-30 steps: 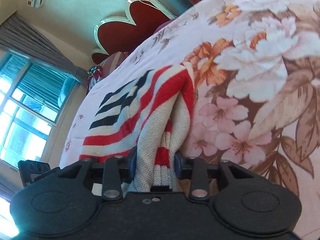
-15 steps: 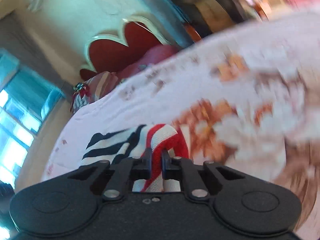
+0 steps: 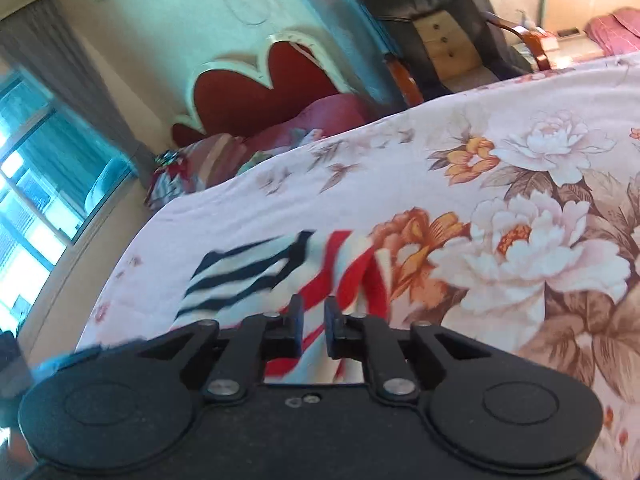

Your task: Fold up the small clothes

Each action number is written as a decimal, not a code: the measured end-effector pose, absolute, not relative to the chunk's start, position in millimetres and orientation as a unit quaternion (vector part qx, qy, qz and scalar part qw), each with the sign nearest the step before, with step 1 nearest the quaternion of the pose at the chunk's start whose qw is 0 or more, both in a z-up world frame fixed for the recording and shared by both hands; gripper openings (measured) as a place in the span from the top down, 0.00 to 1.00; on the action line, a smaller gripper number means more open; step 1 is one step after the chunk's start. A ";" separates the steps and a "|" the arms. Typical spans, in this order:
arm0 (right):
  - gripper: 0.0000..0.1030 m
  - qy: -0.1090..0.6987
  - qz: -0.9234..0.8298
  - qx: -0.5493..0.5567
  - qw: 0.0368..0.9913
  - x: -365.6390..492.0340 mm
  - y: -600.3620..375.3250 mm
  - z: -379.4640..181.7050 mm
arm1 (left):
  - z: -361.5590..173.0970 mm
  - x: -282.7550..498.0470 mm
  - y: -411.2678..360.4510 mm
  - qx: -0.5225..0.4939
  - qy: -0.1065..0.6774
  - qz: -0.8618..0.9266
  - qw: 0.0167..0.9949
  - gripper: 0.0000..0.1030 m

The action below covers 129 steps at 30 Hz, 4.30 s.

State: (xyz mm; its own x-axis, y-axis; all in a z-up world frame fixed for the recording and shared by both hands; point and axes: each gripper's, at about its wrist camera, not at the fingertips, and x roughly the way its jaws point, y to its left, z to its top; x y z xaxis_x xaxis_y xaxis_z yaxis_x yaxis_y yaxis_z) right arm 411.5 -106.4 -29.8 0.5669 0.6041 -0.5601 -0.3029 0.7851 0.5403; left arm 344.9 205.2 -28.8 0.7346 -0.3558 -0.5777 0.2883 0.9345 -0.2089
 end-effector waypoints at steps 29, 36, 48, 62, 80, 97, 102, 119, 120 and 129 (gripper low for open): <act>0.91 0.437 0.257 0.068 0.859 302.3 -84.0 -42.4 | -52.1 264.3 190.5 -0.014 0.333 -0.084 0.939 0.36; 0.69 0.446 0.228 -0.011 0.865 298.1 -67.3 -48.2 | -67.2 248.8 172.2 0.003 0.373 -0.047 0.927 0.34; 0.01 0.363 0.178 0.054 0.913 205.1 -119.4 15.8 | 13.1 142.7 126.0 0.009 0.284 -0.017 0.959 0.00; 0.01 0.277 0.117 0.026 0.953 37.0 -134.1 103.7 | 88.1 -23.7 82.3 0.002 0.234 -0.022 0.972 0.00; 0.01 0.239 0.125 0.003 0.963 -46.6 -127.5 130.0 | 114.9 -107.1 86.5 -0.011 0.188 -0.012 0.982 0.00; 0.01 0.229 0.128 0.003 0.965 -49.2 -126.6 133.7 | 121.9 -112.5 81.3 -0.004 0.178 -0.012 0.984 0.00; 0.01 0.227 0.127 0.001 0.965 -50.1 -128.4 135.1 | 121.0 -112.4 78.6 -0.002 0.178 -0.013 0.984 0.00; 0.01 0.231 0.124 0.004 0.965 -49.6 -134.2 136.5 | 122.2 -114.3 75.8 0.000 0.173 -0.014 0.985 0.00; 0.01 0.231 0.124 0.004 0.965 -49.5 -134.4 136.5 | 122.2 -114.2 75.8 0.000 0.174 -0.015 0.985 0.00; 0.01 0.232 0.125 0.002 0.965 -48.3 -134.7 135.8 | 122.1 -114.0 76.8 -0.001 0.173 -0.014 0.985 0.00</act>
State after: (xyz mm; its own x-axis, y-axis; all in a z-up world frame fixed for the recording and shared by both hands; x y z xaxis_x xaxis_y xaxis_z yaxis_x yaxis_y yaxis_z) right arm -48.3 -134.7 135.8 0.8609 0.2427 -0.4471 -0.2407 0.9686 0.0623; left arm -114.0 76.8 122.1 0.9397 -0.0281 -0.3409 0.0275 0.9996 -0.0066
